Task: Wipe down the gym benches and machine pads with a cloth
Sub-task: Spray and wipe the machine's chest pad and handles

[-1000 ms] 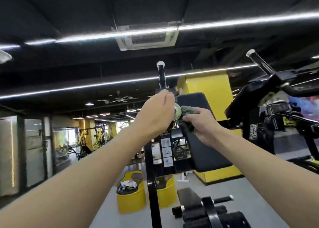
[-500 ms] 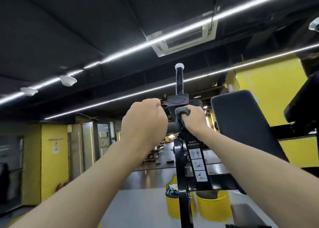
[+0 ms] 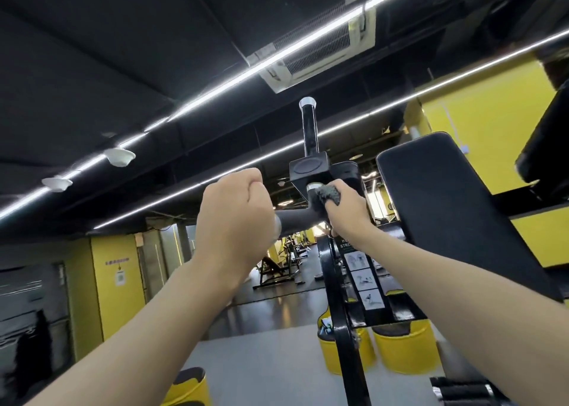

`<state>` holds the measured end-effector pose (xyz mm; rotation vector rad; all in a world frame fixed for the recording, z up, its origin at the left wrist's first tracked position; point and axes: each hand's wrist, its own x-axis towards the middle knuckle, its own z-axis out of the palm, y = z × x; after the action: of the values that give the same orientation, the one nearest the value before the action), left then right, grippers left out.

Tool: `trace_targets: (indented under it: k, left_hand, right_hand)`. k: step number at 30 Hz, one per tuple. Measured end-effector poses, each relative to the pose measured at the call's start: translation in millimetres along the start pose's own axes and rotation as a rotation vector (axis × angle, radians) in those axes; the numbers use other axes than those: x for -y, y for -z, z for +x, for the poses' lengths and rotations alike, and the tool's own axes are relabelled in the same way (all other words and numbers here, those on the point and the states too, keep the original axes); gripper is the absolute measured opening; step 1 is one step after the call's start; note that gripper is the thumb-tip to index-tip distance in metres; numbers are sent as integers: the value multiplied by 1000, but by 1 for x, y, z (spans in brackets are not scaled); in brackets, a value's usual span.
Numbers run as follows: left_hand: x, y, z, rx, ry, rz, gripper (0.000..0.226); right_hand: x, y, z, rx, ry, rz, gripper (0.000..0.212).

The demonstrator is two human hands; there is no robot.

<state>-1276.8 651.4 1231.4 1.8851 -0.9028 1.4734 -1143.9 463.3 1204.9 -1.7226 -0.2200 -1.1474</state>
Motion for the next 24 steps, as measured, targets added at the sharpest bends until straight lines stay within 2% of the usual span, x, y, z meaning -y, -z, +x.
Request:
trace_targets:
  k: [3, 5, 6, 8, 11, 13, 17, 21, 24]
  left_hand:
    - [3, -3, 1, -20, -5, -13, 15]
    - [6, -5, 1, -37, -4, -30, 17]
    - [7, -6, 1, -43, -4, -36, 18]
    - [11, -7, 2, -48, 4, -43, 20]
    - [12, -7, 1, -42, -2, -27, 19]
    - [12, -7, 2, -33, -2, -18, 20]
    - [14, -8, 3, -42, -4, -29, 20]
    - [13, -9, 1, -53, -13, -68, 22]
    - [11, -8, 1, -62, -18, -87, 22]
  right_hand:
    - [-2, 4, -14, 102, 41, -14, 13]
    - [-3, 15, -18, 219, 59, 79, 14]
    - [-3, 19, -17, 223, 47, 126, 15]
    - [-1, 19, -7, 153, -29, 192, 15]
    - [5, 0, 4, 219, -271, 357, 35]
    - [5, -7, 10, 168, -327, 334, 34]
    - [-4, -3, 1, 33, -155, 247, 7]
    - [-5, 3, -6, 27, 36, 13, 11]
    - [-5, 8, -2, 26, 86, -9, 26]
